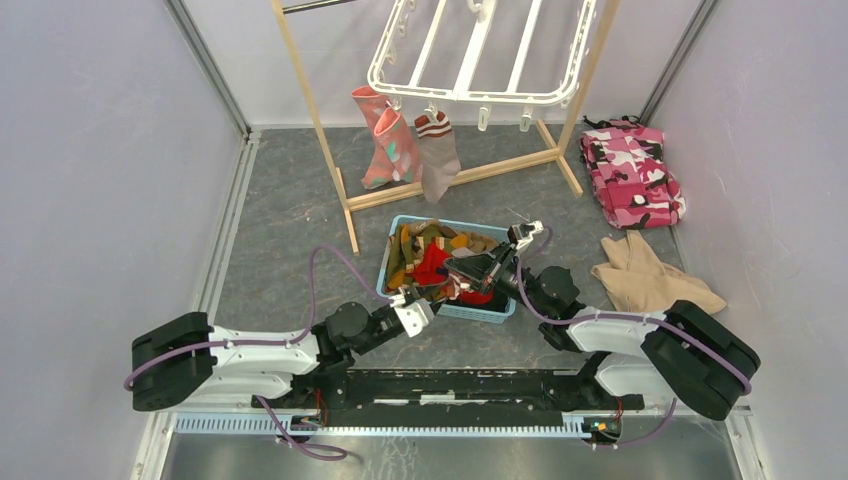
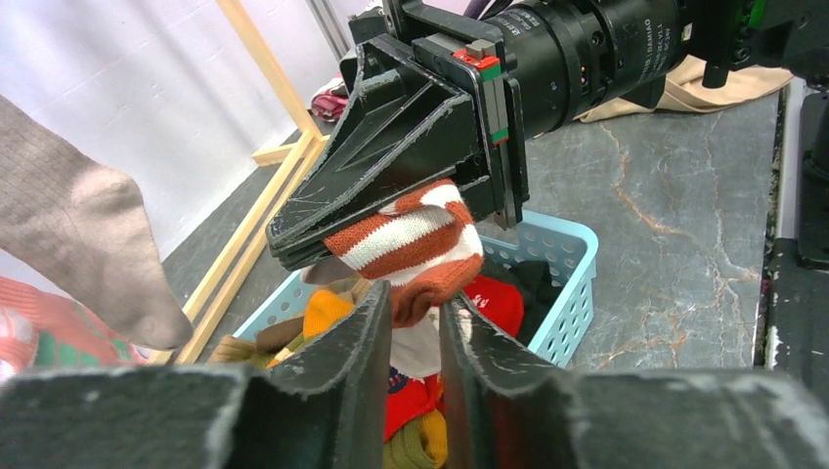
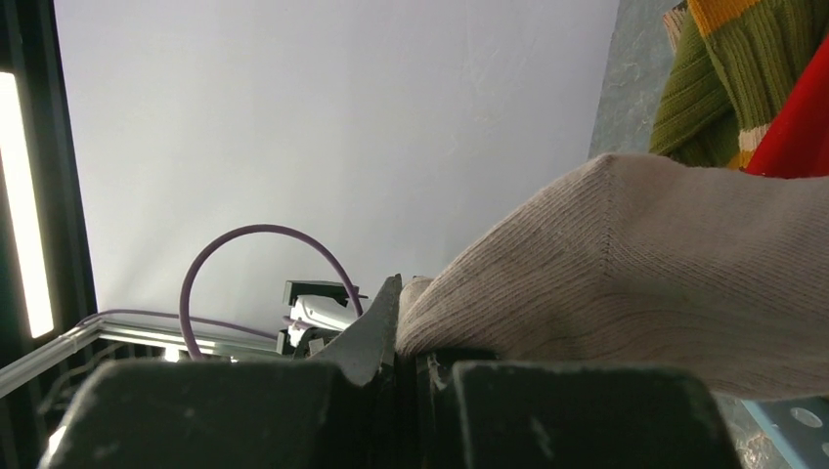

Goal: Clip the socks to the hanger
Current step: Pick up the sock from the bin.

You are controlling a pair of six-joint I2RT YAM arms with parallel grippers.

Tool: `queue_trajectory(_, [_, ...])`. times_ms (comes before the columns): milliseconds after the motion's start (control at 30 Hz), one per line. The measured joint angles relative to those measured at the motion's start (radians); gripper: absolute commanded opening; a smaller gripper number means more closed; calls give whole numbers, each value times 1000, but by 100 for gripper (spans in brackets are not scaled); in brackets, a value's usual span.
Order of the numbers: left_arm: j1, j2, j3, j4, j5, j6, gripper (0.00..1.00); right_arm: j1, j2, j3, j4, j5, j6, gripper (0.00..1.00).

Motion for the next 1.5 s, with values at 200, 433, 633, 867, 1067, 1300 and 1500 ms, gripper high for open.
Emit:
queue_trajectory(200, [0, -21, 0, -21, 6, -13, 2, 0, 6, 0, 18, 0, 6, 24])
queue_trajectory(433, [0, -131, 19, -179, 19, -91, 2, 0, 13, -21, 34, -2, -16, 52])
queue_trajectory(633, [7, -220, 72, -402, 17, -223, 2, -3, -29, -72, 1, -4, -146, 70])
queue_trajectory(867, [72, -258, 208, -661, 47, -346, 2, -8, -322, -85, -278, 23, -490, 91])
queue_trajectory(1067, [219, -227, 301, -818, 192, -398, 2, -10, -554, -18, -566, 87, -860, 98])
queue_trajectory(1300, [289, -122, 454, -1012, 365, -377, 2, -13, -634, 10, -730, 21, -1210, 98])
queue_trajectory(1500, [290, -55, 583, -1162, 474, -272, 2, 12, -542, 214, -882, -140, -1554, 93])
